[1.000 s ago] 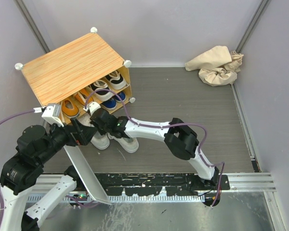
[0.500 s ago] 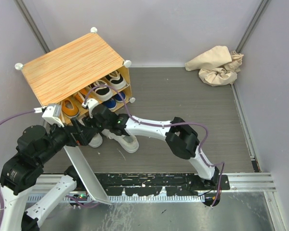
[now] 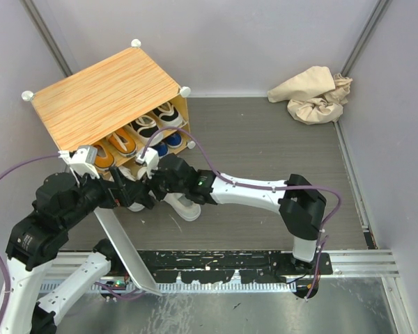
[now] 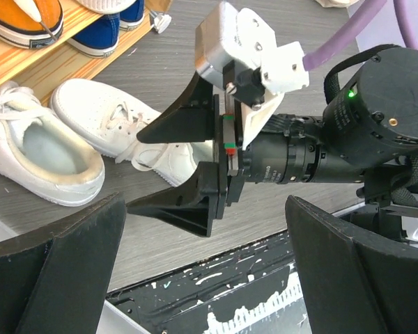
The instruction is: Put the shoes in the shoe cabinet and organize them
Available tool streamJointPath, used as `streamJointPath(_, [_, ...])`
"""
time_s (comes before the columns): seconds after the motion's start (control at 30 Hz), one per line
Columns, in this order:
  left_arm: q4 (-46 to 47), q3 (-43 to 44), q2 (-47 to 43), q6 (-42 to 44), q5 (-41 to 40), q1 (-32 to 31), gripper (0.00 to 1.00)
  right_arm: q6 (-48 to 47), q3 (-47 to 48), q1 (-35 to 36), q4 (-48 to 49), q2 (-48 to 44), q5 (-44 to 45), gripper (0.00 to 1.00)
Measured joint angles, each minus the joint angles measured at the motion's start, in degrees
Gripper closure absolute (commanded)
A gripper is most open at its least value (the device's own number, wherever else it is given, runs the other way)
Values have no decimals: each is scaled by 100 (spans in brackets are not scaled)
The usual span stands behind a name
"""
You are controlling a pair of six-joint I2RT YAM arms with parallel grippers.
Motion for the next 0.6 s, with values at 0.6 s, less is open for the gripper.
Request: streamJointPath(0.6, [83, -151, 76, 0, -105, 2, 2, -212, 413, 0, 555, 1237, -328, 6])
